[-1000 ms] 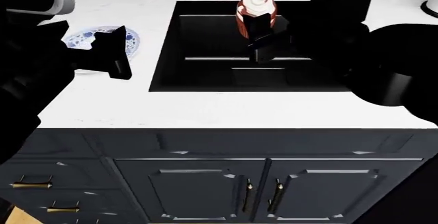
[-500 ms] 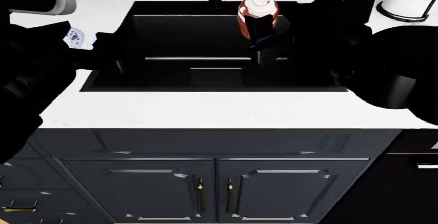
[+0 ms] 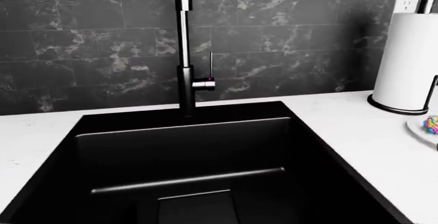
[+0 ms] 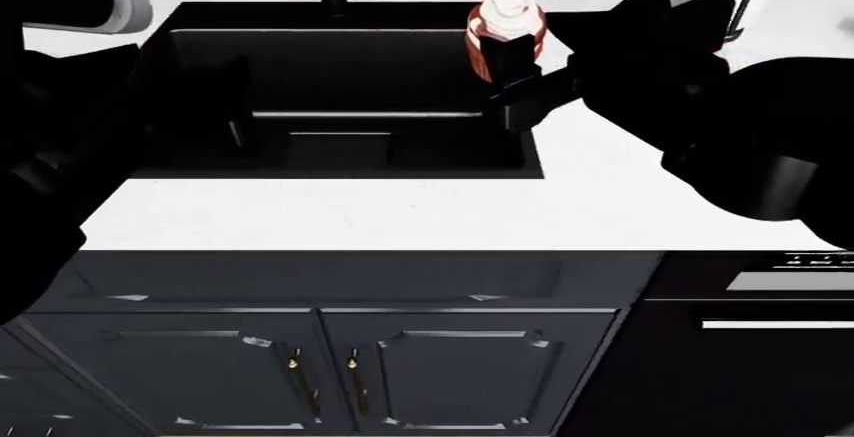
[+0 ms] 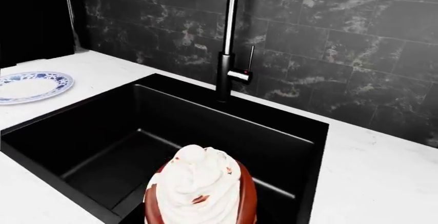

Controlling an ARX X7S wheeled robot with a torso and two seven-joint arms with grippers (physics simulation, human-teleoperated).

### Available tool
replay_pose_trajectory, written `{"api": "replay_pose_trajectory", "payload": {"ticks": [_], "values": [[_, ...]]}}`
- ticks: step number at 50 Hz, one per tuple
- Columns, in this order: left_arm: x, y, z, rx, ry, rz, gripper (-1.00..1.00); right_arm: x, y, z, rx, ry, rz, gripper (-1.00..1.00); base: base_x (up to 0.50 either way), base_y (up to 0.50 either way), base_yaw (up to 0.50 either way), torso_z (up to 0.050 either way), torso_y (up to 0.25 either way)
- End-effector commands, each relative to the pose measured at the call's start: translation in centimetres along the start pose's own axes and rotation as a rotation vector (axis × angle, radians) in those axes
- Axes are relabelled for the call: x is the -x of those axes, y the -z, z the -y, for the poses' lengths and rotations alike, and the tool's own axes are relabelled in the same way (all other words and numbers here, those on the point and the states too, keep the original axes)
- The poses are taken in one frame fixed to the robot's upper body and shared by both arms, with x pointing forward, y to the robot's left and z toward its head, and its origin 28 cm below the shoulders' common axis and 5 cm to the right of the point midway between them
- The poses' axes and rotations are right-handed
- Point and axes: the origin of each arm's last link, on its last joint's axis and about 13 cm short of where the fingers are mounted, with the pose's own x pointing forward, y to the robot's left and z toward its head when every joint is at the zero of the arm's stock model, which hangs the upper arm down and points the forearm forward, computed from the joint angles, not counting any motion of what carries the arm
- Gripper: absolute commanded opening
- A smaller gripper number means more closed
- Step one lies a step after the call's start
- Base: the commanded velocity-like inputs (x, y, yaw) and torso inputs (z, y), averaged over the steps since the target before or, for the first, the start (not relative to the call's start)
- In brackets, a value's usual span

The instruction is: Move the dessert items from the plate to the tray.

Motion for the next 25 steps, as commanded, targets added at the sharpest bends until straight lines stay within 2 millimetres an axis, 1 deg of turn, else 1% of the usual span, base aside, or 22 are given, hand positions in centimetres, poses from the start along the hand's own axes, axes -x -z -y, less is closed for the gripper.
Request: {"api": "replay_pose_trajectory", "payload": {"ticks": [1,25], "values": [[-0.06,-0.02,0.11,-0.001,0.003,-0.001,1.0,0.24,-0.06,0.09,0.02,0.006,0.007,-1.0,0.0,-0.5,0.0,0.0,0.0],[-0.22,0.08,0.19,0.0,0.009,-0.002,1.0,0.28,-0.06,0.12,0.025,0.013,-0.005,-1.0,0.0,-0.5,0.0,0.0,0.0]]}}
